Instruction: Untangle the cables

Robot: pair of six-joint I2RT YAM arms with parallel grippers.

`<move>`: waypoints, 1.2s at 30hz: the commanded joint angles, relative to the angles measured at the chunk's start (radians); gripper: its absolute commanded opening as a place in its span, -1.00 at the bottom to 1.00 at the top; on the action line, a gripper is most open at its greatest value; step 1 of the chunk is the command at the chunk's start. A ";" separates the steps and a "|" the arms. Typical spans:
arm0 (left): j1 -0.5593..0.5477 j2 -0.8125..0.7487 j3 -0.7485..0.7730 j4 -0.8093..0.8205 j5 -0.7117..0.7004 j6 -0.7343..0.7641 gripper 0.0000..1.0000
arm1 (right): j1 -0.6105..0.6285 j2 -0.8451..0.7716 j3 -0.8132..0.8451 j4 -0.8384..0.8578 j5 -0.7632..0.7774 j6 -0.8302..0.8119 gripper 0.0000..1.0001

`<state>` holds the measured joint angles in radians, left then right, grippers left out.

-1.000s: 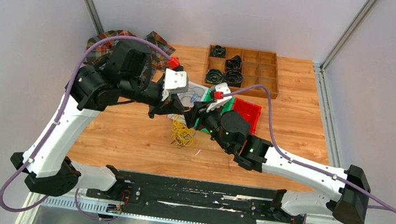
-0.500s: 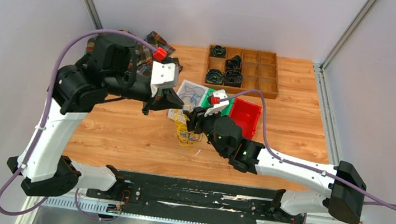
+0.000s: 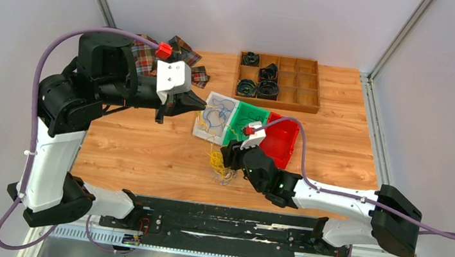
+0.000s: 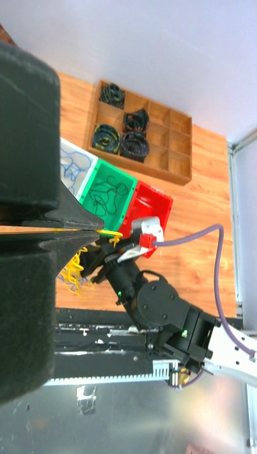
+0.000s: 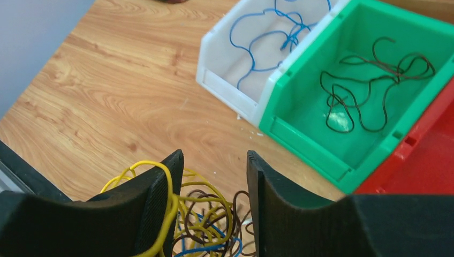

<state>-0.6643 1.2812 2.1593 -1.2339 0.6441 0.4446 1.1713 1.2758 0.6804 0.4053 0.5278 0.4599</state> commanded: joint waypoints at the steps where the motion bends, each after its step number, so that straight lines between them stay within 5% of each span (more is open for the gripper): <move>1: -0.006 0.019 0.076 0.003 -0.085 0.029 -0.99 | -0.011 -0.042 -0.070 0.000 0.052 0.060 -0.04; 15: -0.006 0.120 0.346 0.020 -0.411 0.164 -0.99 | -0.015 -0.043 -0.187 0.013 0.066 0.116 0.09; 29: -0.006 -0.013 0.127 0.548 -0.736 0.343 -0.99 | -0.015 -0.009 -0.202 0.000 0.050 0.153 0.10; 36: -0.006 -0.015 0.125 0.651 -0.797 0.362 -0.99 | -0.015 0.005 -0.203 -0.007 0.033 0.166 0.07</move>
<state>-0.6643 1.2736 2.2768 -0.7193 -0.0875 0.7784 1.1645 1.2644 0.4931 0.4030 0.5518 0.5930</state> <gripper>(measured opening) 0.011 0.547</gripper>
